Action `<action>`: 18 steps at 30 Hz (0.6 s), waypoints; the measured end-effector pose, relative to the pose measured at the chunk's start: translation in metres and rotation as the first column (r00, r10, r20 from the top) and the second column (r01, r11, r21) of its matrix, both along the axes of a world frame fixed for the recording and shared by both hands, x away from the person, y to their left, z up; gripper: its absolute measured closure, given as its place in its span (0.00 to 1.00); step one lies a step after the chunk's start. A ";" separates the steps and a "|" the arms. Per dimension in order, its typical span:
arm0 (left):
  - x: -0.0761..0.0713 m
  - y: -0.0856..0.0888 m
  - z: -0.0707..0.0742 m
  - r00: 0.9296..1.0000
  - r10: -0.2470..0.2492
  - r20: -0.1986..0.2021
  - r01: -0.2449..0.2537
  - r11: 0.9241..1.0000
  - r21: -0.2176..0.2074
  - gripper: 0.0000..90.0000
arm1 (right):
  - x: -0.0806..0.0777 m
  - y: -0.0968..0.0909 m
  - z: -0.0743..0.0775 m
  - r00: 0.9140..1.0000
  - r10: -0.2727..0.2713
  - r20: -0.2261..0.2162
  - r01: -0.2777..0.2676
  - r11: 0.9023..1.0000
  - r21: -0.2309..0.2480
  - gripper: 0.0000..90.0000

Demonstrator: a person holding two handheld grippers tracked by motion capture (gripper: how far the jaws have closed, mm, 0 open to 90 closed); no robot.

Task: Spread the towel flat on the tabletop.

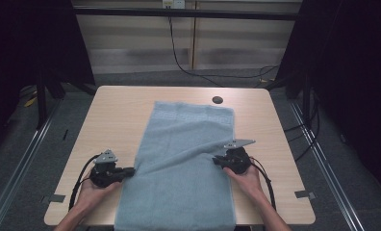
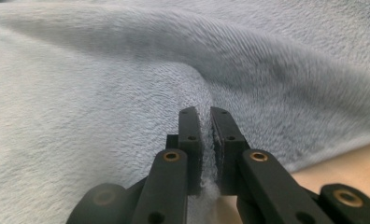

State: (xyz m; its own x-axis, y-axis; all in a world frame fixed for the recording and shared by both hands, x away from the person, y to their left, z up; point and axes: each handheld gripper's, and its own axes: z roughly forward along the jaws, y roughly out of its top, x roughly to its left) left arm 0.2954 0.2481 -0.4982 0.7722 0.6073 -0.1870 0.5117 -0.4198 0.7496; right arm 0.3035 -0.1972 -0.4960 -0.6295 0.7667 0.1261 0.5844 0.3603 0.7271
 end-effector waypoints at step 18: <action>-0.049 -0.017 -0.001 0.993 -0.106 -0.061 0.105 0.994 -0.008 0.94 | -0.092 -0.030 0.009 0.999 0.029 -0.025 -0.029 0.999 0.036 0.92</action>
